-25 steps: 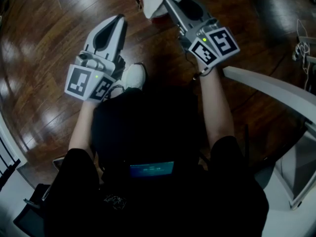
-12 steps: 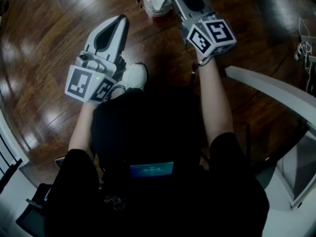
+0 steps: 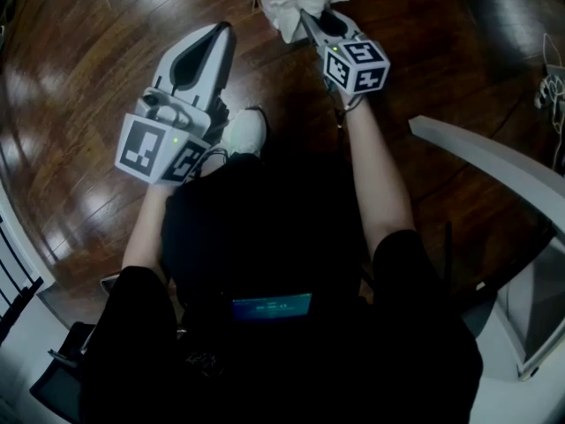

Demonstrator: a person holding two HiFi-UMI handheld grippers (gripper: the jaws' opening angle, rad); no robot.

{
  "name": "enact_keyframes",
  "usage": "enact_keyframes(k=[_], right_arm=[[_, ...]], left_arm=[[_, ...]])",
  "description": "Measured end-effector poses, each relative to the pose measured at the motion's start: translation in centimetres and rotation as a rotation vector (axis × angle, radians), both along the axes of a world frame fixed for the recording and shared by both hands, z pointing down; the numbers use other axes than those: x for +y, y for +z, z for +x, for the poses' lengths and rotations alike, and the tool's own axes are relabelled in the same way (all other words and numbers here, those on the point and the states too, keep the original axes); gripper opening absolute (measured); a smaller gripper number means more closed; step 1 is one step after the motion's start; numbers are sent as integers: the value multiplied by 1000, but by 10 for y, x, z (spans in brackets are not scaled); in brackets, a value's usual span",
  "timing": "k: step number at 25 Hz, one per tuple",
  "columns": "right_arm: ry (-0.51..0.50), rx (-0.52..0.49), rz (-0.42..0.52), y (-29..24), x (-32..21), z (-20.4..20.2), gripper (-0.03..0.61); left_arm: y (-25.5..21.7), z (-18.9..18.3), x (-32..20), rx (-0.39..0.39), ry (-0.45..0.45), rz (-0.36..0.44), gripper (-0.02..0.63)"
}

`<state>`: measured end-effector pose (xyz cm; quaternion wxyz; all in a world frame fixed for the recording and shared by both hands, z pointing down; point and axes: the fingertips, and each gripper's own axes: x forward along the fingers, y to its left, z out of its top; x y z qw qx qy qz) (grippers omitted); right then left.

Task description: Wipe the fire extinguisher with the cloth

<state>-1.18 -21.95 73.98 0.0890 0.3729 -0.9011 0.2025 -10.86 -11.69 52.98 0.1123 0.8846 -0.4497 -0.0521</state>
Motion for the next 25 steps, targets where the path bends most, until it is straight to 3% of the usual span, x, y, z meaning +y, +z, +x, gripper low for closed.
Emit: enact_keyframes(k=[8,11,17,25], right_arm=[[-9,120,-133,65,-4,2,94],[-10,128,-137,65,-4,6,94],[35,-84,-28,-21,-14,36,94],[101,-340,271,-195,-42,87,94]], left_arm=[[-3,7,2,4,19,3,-2],[-4,7,3,4,19,5,-2],[-3,9,5,1,28,8,-2],[-2,9,7,1,27,4,-2]])
